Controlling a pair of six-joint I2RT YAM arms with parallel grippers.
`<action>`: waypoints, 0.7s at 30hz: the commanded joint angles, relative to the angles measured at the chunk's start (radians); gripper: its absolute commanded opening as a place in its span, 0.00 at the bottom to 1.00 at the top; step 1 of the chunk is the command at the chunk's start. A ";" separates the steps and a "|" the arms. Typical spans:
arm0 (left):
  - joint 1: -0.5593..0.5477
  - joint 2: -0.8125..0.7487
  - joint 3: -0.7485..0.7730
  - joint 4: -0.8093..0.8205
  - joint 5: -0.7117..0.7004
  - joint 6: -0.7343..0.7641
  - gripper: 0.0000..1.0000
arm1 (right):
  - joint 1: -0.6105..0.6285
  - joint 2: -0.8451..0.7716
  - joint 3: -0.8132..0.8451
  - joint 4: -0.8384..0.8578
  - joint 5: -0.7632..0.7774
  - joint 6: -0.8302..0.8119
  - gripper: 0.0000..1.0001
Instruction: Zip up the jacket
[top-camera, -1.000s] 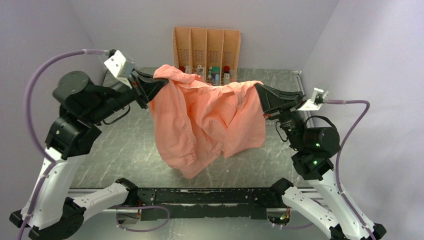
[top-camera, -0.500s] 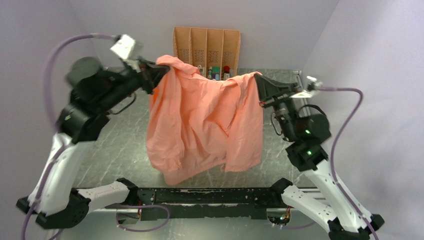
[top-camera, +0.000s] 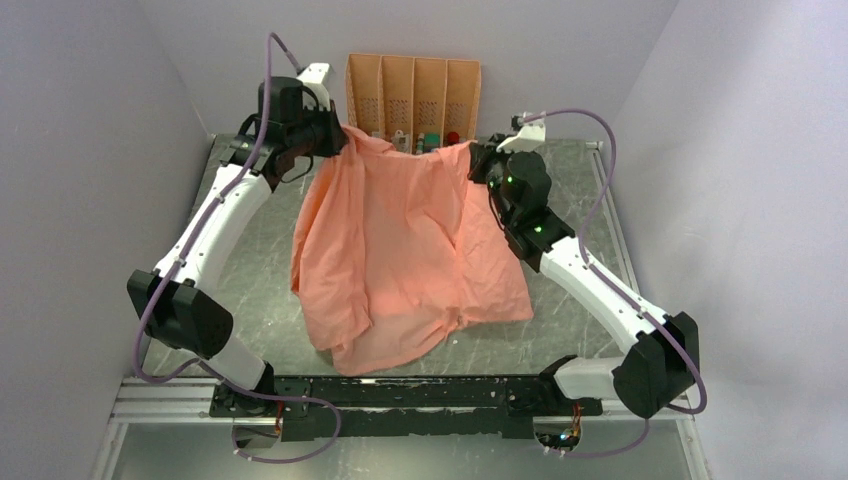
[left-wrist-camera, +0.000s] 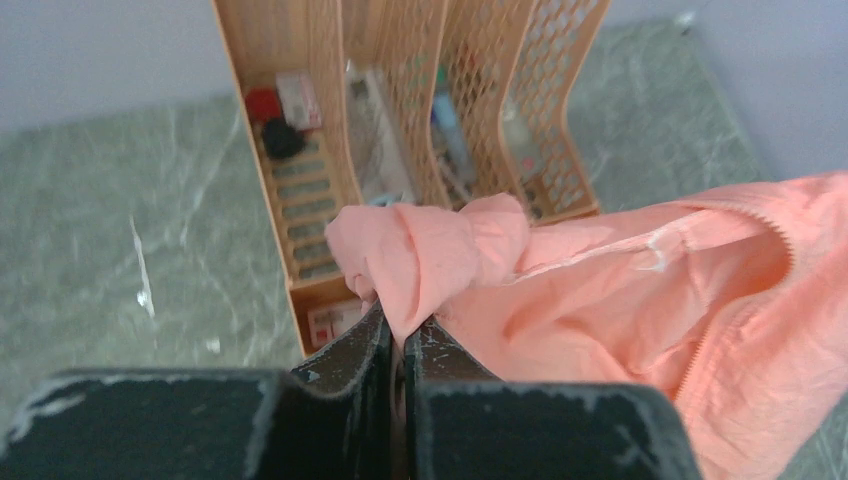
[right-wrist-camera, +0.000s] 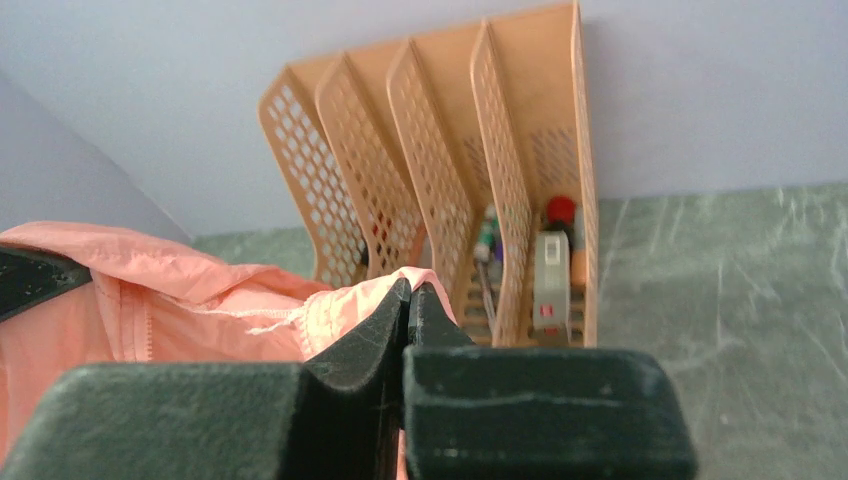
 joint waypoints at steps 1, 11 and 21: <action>0.012 0.017 0.155 0.109 0.089 0.029 0.08 | -0.013 0.035 0.113 0.092 -0.008 -0.022 0.00; 0.040 0.109 0.129 0.112 -0.004 0.046 0.14 | -0.059 0.238 0.222 -0.008 -0.025 -0.010 0.09; 0.087 0.169 0.136 -0.060 -0.186 -0.070 0.75 | -0.073 0.266 0.248 -0.168 -0.028 0.000 0.73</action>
